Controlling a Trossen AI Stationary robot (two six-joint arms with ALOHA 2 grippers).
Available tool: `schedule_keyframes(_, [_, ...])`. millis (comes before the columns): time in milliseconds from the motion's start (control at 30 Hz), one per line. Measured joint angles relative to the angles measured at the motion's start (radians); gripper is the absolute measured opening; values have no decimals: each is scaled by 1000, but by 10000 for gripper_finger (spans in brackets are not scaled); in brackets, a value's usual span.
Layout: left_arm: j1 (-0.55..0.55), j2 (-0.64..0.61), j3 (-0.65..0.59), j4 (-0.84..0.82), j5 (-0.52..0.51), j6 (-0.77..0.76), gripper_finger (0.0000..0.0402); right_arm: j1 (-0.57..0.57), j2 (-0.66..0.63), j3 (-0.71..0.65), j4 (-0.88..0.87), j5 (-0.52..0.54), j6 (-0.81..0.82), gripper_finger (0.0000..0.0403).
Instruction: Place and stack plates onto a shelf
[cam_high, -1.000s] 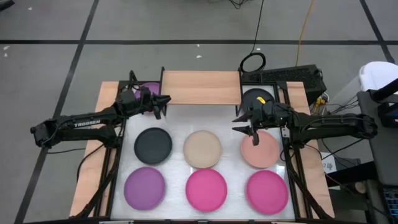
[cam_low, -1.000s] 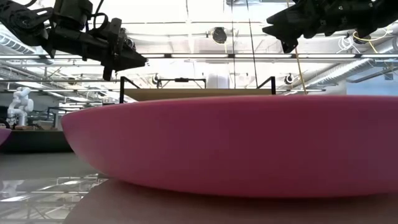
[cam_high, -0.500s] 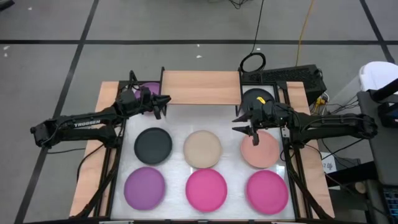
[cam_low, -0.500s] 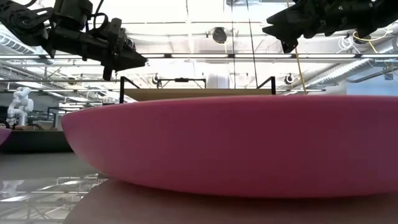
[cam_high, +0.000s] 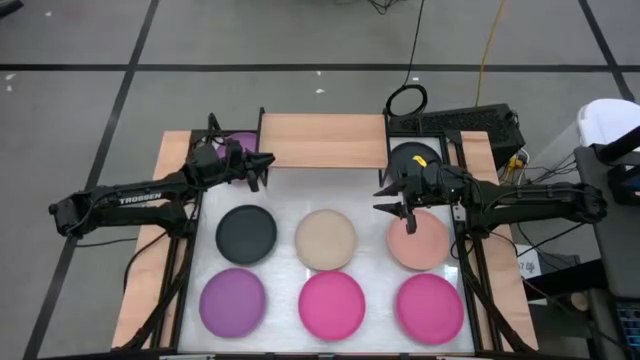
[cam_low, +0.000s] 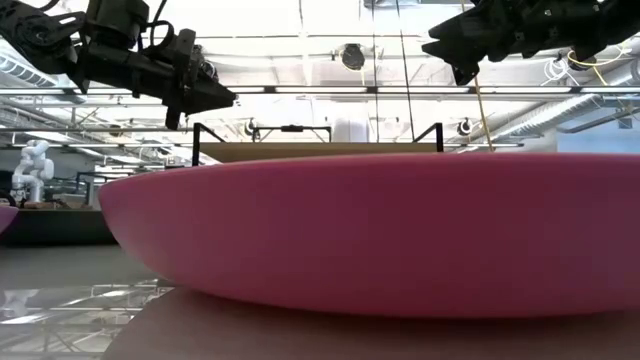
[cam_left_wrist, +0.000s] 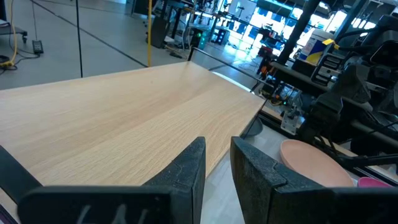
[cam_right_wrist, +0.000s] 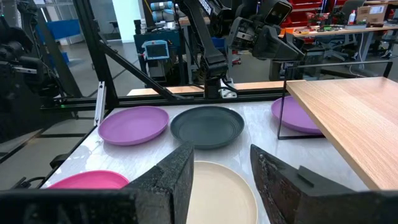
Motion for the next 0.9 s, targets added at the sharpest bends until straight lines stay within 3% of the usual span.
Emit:
schedule_keyframes(500, [0,0,0,0,0,0,79,0,0,0,78,-1,61,139])
schedule_keyframes(600, [0,0,0,0,0,0,79,0,-16,0,120,-46,87,139])
schedule_keyframes(767, [0,0,0,0,0,0,79,0,-103,0,454,-239,164,139])
schedule_keyframes(900, [0,0,0,0,0,0,78,0,-190,1,629,-261,199,139])
